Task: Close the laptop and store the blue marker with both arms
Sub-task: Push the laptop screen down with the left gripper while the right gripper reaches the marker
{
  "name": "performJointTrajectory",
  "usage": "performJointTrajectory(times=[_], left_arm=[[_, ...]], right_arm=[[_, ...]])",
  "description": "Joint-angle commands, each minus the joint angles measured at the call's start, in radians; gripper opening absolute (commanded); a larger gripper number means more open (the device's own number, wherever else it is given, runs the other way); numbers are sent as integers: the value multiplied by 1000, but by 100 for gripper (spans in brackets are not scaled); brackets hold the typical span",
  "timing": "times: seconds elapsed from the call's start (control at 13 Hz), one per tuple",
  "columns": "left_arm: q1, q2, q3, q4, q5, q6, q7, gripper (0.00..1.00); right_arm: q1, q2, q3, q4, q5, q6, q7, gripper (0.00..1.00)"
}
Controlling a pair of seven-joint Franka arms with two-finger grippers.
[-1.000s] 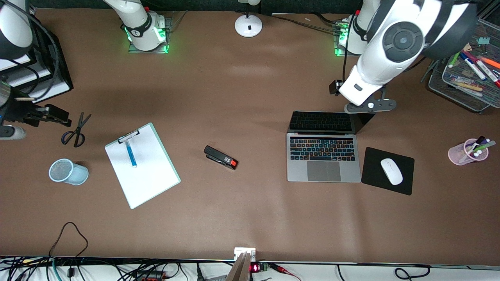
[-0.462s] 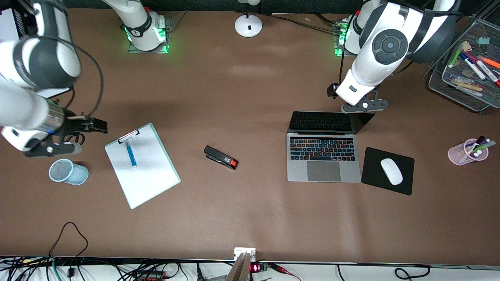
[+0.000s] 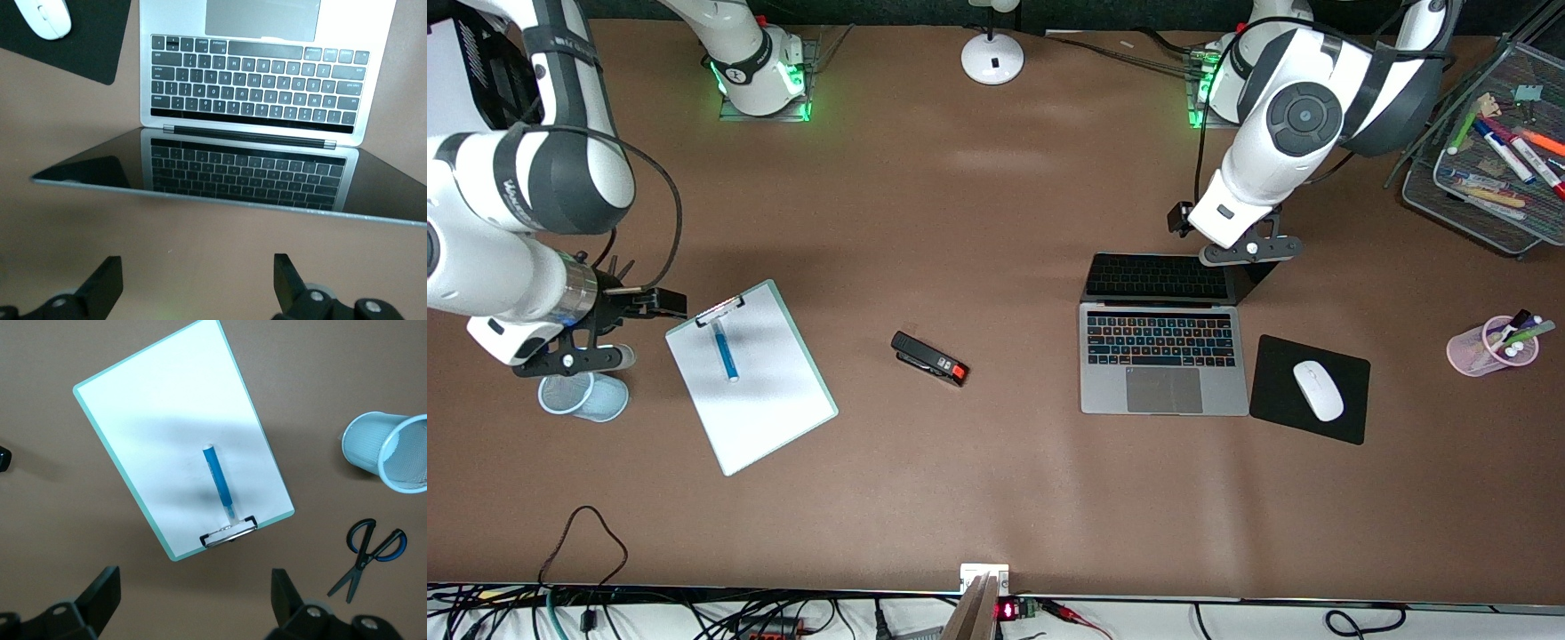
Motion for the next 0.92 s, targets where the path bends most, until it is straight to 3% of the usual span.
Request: performJointTrajectory(times=[0.0, 0.69, 0.85], left_arm=[[5, 20, -5, -16, 2, 65, -6, 100], [3, 71, -5, -6, 2, 133, -6, 100], [5, 74, -5, -5, 2, 148, 0, 100]], right_arm=[[-9, 41, 1, 12, 10, 31, -78, 100], [-10, 159, -1, 10, 34, 149, -135, 100], [-10, 204, -1, 9, 45, 183, -223, 100]])
